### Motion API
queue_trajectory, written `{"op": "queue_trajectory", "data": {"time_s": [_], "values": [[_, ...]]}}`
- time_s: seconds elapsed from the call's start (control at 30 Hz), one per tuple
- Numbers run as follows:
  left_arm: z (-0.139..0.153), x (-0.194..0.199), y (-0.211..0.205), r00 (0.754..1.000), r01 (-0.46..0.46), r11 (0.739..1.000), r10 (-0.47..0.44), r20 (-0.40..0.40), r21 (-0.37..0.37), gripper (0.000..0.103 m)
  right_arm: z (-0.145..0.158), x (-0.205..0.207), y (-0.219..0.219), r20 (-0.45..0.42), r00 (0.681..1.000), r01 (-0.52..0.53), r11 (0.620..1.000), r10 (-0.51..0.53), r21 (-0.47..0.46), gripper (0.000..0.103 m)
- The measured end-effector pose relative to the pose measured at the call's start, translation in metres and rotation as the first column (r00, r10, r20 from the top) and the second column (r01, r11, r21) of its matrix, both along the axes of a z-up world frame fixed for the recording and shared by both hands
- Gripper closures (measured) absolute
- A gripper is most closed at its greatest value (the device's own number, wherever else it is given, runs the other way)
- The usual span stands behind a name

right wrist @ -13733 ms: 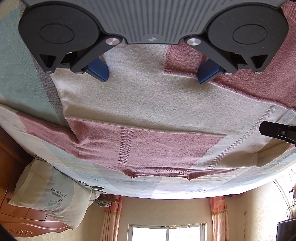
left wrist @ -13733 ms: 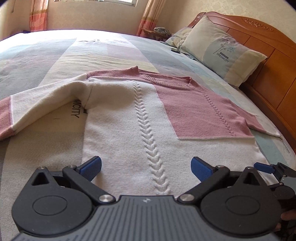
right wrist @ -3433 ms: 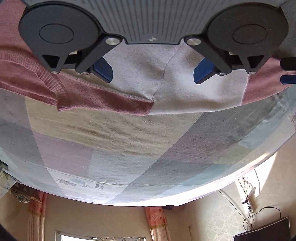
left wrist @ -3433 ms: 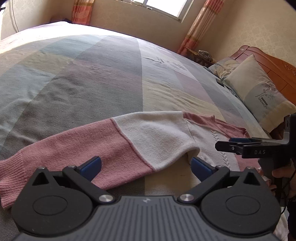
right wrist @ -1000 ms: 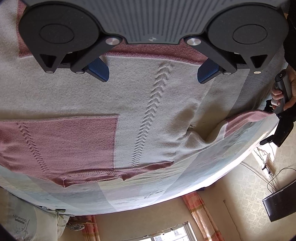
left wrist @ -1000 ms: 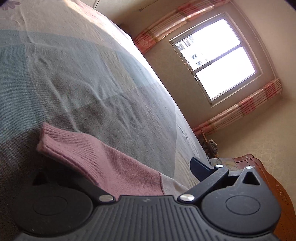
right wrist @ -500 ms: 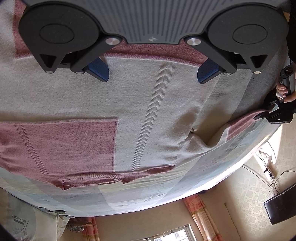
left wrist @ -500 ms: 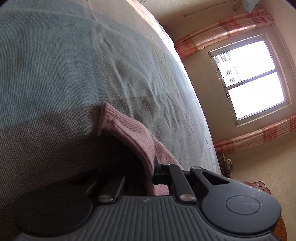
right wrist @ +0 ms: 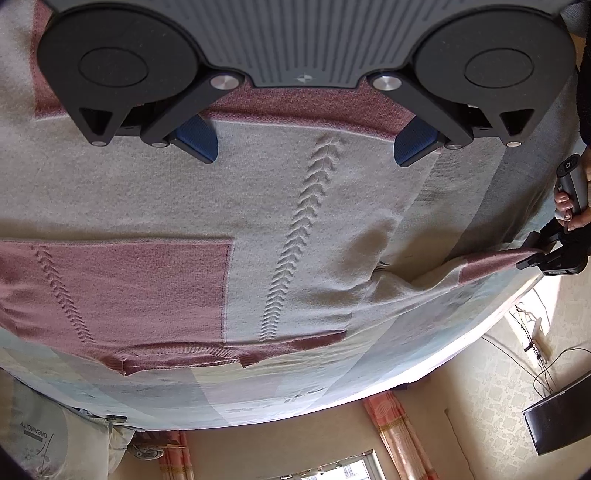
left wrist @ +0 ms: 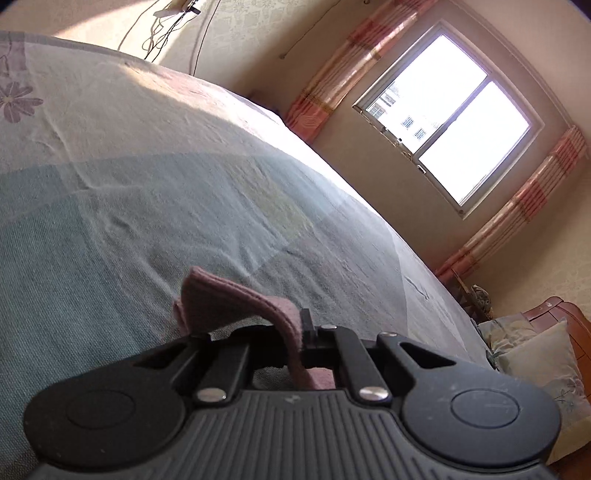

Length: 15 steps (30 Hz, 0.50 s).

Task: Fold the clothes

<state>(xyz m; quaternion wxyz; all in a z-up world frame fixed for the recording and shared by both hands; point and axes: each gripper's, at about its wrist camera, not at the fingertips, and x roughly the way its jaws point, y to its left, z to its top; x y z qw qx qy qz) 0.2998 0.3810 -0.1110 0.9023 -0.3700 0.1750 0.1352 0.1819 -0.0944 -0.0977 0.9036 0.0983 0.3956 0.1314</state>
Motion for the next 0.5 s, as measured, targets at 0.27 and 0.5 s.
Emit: {"op": "queue_trajectory", "data": {"time_s": [0.27,0.5], "values": [[0.01,-0.03,0.026,0.969,-0.207,0.976,0.215,-0.124,0.072,0.09,0.003,-0.007,-0.002,0.013,1.0,-0.008,0.999,0.008,-0.034,0.0],[0.047,-0.021,-0.014,0.989,-0.049,0.974,0.079,-0.129,0.22,0.071,-0.001,-0.004,0.003,0.013,1.0,-0.013,1.0,0.013,-0.026,0.0]]}}
